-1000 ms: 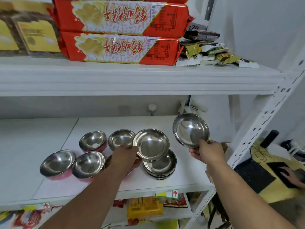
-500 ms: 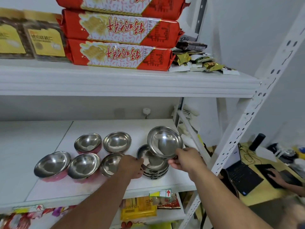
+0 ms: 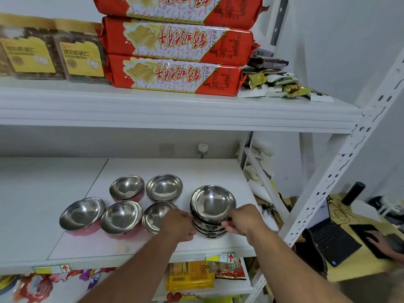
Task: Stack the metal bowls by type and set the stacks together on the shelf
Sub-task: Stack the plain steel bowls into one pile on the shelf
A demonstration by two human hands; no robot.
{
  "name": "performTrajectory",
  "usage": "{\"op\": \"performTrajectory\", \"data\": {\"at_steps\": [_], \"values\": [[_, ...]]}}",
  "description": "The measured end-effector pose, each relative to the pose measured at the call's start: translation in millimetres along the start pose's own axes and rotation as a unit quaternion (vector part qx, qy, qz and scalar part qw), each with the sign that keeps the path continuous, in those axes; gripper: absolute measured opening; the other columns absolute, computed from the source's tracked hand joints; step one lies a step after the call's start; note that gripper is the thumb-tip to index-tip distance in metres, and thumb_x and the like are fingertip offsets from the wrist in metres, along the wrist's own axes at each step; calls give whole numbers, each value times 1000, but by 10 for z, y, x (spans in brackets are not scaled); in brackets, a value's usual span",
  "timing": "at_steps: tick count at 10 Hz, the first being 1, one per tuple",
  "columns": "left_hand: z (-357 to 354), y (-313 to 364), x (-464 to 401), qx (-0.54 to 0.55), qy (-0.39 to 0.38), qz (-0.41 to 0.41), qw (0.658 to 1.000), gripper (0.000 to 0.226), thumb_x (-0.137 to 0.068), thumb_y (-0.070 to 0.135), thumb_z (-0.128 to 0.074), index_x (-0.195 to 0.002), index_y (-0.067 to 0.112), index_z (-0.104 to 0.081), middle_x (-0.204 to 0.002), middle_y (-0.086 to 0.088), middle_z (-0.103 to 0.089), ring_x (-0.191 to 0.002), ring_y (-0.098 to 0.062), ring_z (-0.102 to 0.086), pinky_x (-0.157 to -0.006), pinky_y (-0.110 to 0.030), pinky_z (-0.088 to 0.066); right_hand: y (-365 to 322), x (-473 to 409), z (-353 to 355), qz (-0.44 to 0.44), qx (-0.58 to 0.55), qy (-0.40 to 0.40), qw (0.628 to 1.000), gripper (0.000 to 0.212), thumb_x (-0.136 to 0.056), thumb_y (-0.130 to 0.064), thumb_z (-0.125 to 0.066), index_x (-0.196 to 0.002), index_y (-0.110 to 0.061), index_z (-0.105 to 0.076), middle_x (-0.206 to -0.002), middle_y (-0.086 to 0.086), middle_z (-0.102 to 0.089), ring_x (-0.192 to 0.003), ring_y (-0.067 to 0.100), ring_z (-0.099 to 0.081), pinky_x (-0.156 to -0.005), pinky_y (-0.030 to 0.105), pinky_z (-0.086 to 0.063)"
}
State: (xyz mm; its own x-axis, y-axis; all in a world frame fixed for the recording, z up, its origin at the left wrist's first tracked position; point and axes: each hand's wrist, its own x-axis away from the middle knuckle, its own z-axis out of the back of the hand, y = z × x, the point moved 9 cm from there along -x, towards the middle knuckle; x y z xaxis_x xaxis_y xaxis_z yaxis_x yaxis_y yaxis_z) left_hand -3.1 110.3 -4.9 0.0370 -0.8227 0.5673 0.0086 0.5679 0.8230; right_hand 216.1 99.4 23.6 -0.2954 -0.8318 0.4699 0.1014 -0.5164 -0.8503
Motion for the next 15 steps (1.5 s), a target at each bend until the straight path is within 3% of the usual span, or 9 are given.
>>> {"op": "performTrajectory", "data": {"at_steps": [2, 4, 5, 7, 8, 10, 13, 14, 15], "values": [[182, 71, 112, 4, 16, -44, 999, 13, -95, -1, -48, -92, 2, -61, -80, -16, -54, -64, -26, -57, -50, -28, -46, -2, 42, 156, 8, 23, 36, 999, 21, -97, -5, -60, -87, 12, -67, -83, 34, -75, -59, 26, -71, -66, 39, -65], [559, 390, 245, -17, 67, -120, 990, 21, -94, 6, -48, -99, 4, -69, -72, -13, -65, -51, -19, -64, -46, -28, -54, -420, 84, 215, 149, 147, 133, 969, 29, -87, -34, -60, -81, -7, -68, -76, 8, -68, -75, 26, -69, -76, 47, -60], [860, 583, 281, -66, 128, -161, 976, 22, -90, 12, -52, -82, 22, -69, -82, -13, -72, -74, -29, -68, -74, -39, -57, -711, 190, -128, 194, 129, 89, 969, 29, -91, -36, -61, -92, -10, -72, -88, 1, -71, -88, 25, -68, -84, 39, -55], [1223, 756, 144, -33, 173, -160, 971, 33, -97, 16, -50, -120, -4, -64, -90, -9, -60, -80, -24, -56, -72, -31, -51, -925, 180, -974, 189, 152, -70, 968, 27, -100, -35, -55, -112, -14, -67, -98, 0, -67, -91, 19, -63, -90, 34, -49], [1250, 788, 20, 4, 162, -112, 980, 37, -101, 17, -47, -127, -8, -57, -76, -2, -53, -61, -11, -49, -47, -16, -46, -1049, 62, -1211, 180, 147, -105, 967, 24, -104, -32, -49, -114, -17, -66, -101, 0, -63, -96, 19, -59, -93, 36, -48], [1287, 777, -483, 45, 163, -58, 984, 48, -104, 30, -42, -134, -6, -50, -85, -5, -55, -61, -11, -50, -45, -22, -42, -1174, -485, -1540, 119, 143, -104, 977, 43, -103, -31, -44, -61, -20, -40, -62, 0, -38, -53, 16, -34, -53, 28, -29], [1228, 776, -964, 5, 156, -23, 988, 46, -102, 30, -45, -131, -4, -54, -128, -23, -61, -66, -17, -55, -55, -27, -46, -1165, -973, -1877, 79, 177, -122, 973, 38, -103, -30, -42, -66, -21, -42, -69, -1, -43, -58, 12, -40, -56, 27, -38], [1266, 775, -1064, -23, 169, -10, 985, 48, -101, 31, -43, -130, -5, -56, -133, -24, -59, -102, -34, -63, -74, -34, -52, -1129, -1042, -1960, 60, 206, -138, 967, 33, -103, -27, -41, -78, -11, -55, -71, 0, -43, -63, 18, -45, -74, 38, -48], [1289, 739, -1169, -36, 176, -4, 984, 47, -100, 30, -44, -128, -5, -57, -132, -25, -59, -100, -31, -59, -75, -35, -52, -1018, -1114, -2028, 32, 195, -156, 968, 34, -104, -25, -42, -122, -4, -62, -85, 4, -52, -77, 19, -51, -87, 37, -43]]}}
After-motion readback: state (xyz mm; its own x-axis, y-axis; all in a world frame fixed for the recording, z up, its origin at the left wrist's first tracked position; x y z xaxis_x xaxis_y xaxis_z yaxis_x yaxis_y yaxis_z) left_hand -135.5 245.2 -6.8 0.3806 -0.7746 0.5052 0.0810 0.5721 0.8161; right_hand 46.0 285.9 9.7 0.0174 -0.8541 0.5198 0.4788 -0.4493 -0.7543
